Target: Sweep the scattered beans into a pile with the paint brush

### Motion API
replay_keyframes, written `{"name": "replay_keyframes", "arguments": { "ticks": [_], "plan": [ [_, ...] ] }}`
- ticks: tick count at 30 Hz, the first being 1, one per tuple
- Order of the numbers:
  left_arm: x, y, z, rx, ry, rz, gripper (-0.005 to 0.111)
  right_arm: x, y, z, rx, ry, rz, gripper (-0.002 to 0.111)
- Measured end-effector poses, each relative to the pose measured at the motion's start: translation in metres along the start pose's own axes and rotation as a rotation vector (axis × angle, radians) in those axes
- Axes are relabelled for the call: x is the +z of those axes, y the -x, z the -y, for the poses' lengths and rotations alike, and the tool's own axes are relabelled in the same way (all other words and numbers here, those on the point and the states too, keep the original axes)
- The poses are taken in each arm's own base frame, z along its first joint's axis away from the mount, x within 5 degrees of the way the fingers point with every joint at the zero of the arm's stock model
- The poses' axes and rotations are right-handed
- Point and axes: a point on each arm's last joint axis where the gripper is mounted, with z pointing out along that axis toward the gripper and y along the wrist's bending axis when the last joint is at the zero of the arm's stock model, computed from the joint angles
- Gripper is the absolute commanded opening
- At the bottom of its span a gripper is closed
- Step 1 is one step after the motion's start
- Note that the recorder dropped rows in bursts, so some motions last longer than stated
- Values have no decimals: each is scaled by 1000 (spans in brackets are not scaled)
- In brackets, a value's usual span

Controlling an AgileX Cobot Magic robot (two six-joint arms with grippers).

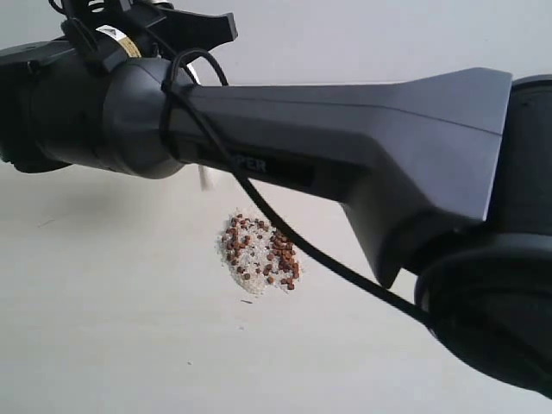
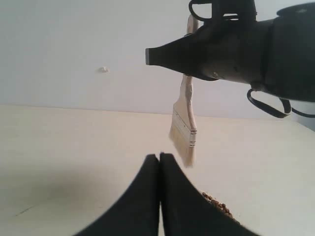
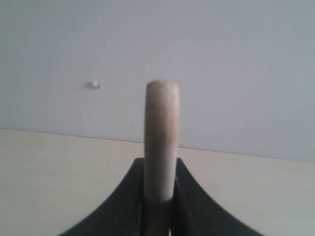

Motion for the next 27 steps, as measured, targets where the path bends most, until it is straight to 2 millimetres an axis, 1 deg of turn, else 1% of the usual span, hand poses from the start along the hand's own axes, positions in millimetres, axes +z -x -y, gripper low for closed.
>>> {"name": "replay_keyframes", "arguments": {
  "ticks": [5,12,27],
  "plan": [
    [0,0,0,0,0,0,0,1,-2,1,-21,-3,-4,0],
    [0,0,0,0,0,0,0,-6,-3,-2,-24,11,-2,0],
    [0,0,0,0,0,0,0,-6,-3,-2,-22,11,-2,0]
  ]
}}
